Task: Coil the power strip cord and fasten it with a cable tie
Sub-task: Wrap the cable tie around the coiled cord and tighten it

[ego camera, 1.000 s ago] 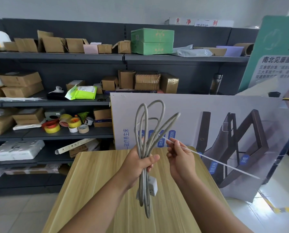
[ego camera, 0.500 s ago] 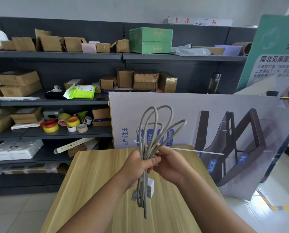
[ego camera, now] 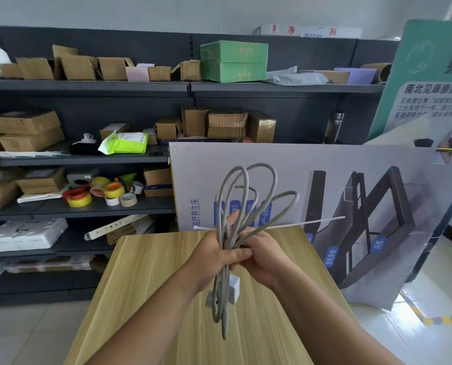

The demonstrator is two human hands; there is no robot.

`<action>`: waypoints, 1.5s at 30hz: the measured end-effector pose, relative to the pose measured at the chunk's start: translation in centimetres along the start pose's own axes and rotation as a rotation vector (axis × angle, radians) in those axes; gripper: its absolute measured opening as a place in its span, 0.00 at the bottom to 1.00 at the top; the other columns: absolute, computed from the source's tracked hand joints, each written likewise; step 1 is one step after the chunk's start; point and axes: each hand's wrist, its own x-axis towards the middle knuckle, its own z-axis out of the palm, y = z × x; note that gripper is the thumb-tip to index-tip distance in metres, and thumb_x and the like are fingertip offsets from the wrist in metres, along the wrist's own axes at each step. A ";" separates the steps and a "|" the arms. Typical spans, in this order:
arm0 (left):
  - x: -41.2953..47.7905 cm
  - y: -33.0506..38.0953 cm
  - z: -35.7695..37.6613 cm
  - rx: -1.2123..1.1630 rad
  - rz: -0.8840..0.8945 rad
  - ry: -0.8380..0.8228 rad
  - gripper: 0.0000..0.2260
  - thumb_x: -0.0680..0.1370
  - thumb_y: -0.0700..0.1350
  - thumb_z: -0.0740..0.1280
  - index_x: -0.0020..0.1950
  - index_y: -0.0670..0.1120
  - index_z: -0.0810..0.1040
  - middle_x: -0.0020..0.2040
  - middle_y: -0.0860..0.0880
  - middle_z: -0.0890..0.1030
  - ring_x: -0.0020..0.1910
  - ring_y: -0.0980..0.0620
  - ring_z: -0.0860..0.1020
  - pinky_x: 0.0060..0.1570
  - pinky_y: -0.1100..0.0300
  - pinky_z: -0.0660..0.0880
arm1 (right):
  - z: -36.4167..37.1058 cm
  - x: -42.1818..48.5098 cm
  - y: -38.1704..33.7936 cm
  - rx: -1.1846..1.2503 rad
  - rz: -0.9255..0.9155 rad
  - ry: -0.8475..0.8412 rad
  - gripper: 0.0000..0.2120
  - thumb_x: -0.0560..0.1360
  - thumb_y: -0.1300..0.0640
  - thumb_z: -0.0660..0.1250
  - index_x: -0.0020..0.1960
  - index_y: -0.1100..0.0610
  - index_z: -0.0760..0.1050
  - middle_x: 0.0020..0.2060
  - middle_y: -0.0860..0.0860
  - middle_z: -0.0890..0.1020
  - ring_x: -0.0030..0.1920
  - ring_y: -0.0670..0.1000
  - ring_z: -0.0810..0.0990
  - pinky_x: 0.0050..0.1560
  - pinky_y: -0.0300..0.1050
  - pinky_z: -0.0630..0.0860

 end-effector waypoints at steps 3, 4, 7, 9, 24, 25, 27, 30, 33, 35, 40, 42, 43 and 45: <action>-0.3 0.1 -0.2 -0.008 0.046 -0.045 0.23 0.73 0.38 0.72 0.63 0.59 0.77 0.28 0.50 0.72 0.28 0.52 0.69 0.31 0.58 0.69 | -0.8 -0.1 -0.4 -0.108 -0.006 -0.032 0.09 0.76 0.68 0.62 0.50 0.72 0.79 0.40 0.66 0.81 0.36 0.63 0.77 0.37 0.53 0.76; -0.3 0.1 -0.1 -0.014 0.052 -0.040 0.20 0.73 0.39 0.72 0.62 0.55 0.79 0.28 0.50 0.71 0.27 0.51 0.68 0.30 0.58 0.68 | -1.1 -0.1 -0.4 -0.110 -0.018 -0.024 0.10 0.77 0.66 0.63 0.53 0.71 0.78 0.43 0.67 0.80 0.39 0.65 0.77 0.40 0.55 0.76; -0.2 0.2 0.0 -0.060 0.037 0.014 0.17 0.73 0.41 0.73 0.62 0.47 0.79 0.27 0.54 0.72 0.27 0.53 0.67 0.30 0.61 0.68 | -1.7 -0.2 -0.4 -0.014 -0.039 0.050 0.12 0.78 0.59 0.65 0.55 0.67 0.79 0.44 0.65 0.77 0.42 0.63 0.74 0.47 0.56 0.72; -0.1 0.3 -0.2 -0.078 0.026 0.044 0.17 0.73 0.42 0.73 0.61 0.49 0.80 0.27 0.54 0.72 0.27 0.53 0.68 0.30 0.60 0.69 | -2.1 -0.5 -0.3 0.019 -0.066 0.156 0.10 0.79 0.57 0.65 0.47 0.62 0.80 0.37 0.58 0.77 0.37 0.55 0.75 0.42 0.47 0.72; -0.6 0.2 0.0 -0.092 0.009 0.037 0.08 0.72 0.41 0.73 0.48 0.51 0.84 0.26 0.48 0.69 0.26 0.52 0.68 0.30 0.60 0.68 | -0.9 -1.5 -0.5 -0.161 -0.102 0.146 0.24 0.73 0.47 0.71 0.51 0.70 0.77 0.43 0.76 0.74 0.43 0.64 0.70 0.44 0.59 0.67; -0.7 0.2 0.0 -0.091 0.009 0.037 0.08 0.72 0.41 0.73 0.49 0.51 0.84 0.27 0.48 0.69 0.27 0.51 0.68 0.30 0.59 0.69 | -1.0 -1.4 -0.5 -0.161 -0.101 0.129 0.27 0.73 0.45 0.72 0.52 0.71 0.76 0.45 0.76 0.75 0.43 0.64 0.71 0.46 0.59 0.68; -0.8 0.2 0.0 -0.086 0.021 0.021 0.12 0.72 0.40 0.73 0.54 0.50 0.83 0.28 0.47 0.70 0.27 0.50 0.69 0.31 0.58 0.69 | -0.6 -1.6 -0.8 -0.182 -0.112 0.063 0.24 0.78 0.50 0.67 0.54 0.74 0.74 0.46 0.80 0.75 0.40 0.65 0.75 0.48 0.60 0.72; -0.8 0.1 0.1 -0.110 0.035 0.011 0.20 0.71 0.38 0.73 0.61 0.51 0.79 0.28 0.46 0.69 0.27 0.51 0.69 0.30 0.59 0.71 | -0.4 -1.4 -0.9 -0.228 -0.113 0.012 0.17 0.82 0.57 0.61 0.54 0.73 0.76 0.46 0.78 0.77 0.38 0.64 0.80 0.47 0.59 0.77; -0.9 0.1 0.2 -0.085 0.034 0.031 0.12 0.72 0.41 0.73 0.52 0.54 0.83 0.27 0.47 0.69 0.27 0.51 0.69 0.30 0.59 0.70 | -0.6 -1.0 -0.7 -0.247 -0.094 0.044 0.19 0.80 0.54 0.64 0.54 0.73 0.76 0.48 0.79 0.76 0.39 0.67 0.75 0.46 0.63 0.73; -1.1 0.4 0.3 -0.062 0.032 0.049 0.06 0.71 0.44 0.74 0.47 0.53 0.84 0.27 0.47 0.69 0.27 0.51 0.68 0.31 0.57 0.69 | -0.8 -1.0 -0.7 -0.278 -0.065 0.088 0.22 0.78 0.51 0.66 0.54 0.73 0.75 0.43 0.76 0.76 0.38 0.65 0.71 0.40 0.57 0.71; -1.1 0.4 -0.3 -0.063 0.024 0.121 0.13 0.71 0.47 0.75 0.55 0.53 0.83 0.28 0.50 0.69 0.29 0.51 0.68 0.32 0.54 0.70 | -1.8 -3.2 -0.7 -0.340 0.069 0.137 0.23 0.80 0.40 0.57 0.39 0.58 0.72 0.27 0.52 0.74 0.27 0.49 0.70 0.30 0.43 0.65; -0.8 0.2 -0.8 -0.075 0.021 0.160 0.14 0.71 0.46 0.74 0.56 0.53 0.83 0.30 0.49 0.69 0.30 0.50 0.69 0.34 0.56 0.71 | -1.4 -4.3 -0.5 -0.621 -0.106 0.284 0.23 0.79 0.41 0.58 0.32 0.55 0.69 0.24 0.46 0.73 0.25 0.46 0.68 0.31 0.44 0.66; -0.7 0.3 -0.8 -0.093 0.037 0.147 0.14 0.71 0.46 0.74 0.57 0.52 0.83 0.30 0.48 0.70 0.30 0.50 0.70 0.35 0.55 0.71 | -0.7 -4.9 -0.5 -0.775 -0.259 0.377 0.21 0.79 0.44 0.60 0.30 0.52 0.67 0.23 0.45 0.71 0.25 0.43 0.67 0.31 0.42 0.66; -0.4 0.3 -0.6 -0.137 0.027 0.139 0.16 0.71 0.45 0.75 0.58 0.50 0.83 0.33 0.45 0.75 0.34 0.47 0.75 0.39 0.54 0.74 | 1.8 -5.8 -0.6 -0.958 -0.582 0.448 0.18 0.77 0.50 0.64 0.29 0.47 0.64 0.21 0.43 0.68 0.24 0.43 0.65 0.28 0.36 0.63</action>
